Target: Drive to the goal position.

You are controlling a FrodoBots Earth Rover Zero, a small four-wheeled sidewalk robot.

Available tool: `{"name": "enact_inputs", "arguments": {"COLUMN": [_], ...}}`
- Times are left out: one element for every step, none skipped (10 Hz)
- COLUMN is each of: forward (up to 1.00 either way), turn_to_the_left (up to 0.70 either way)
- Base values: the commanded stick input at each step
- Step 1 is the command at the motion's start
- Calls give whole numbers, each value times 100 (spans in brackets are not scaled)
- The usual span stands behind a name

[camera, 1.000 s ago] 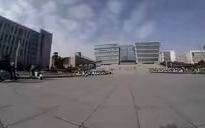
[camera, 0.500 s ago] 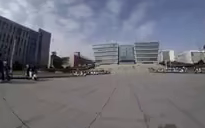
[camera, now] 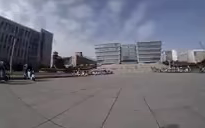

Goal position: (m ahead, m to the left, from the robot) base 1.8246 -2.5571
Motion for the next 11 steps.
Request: {"name": "enact_inputs", "arguments": {"forward": [85,85,85,85,85,85,85,85,85,85,85], "turn_to_the_left": [25,25,25,25,25,20,12,6,0,0,0]}}
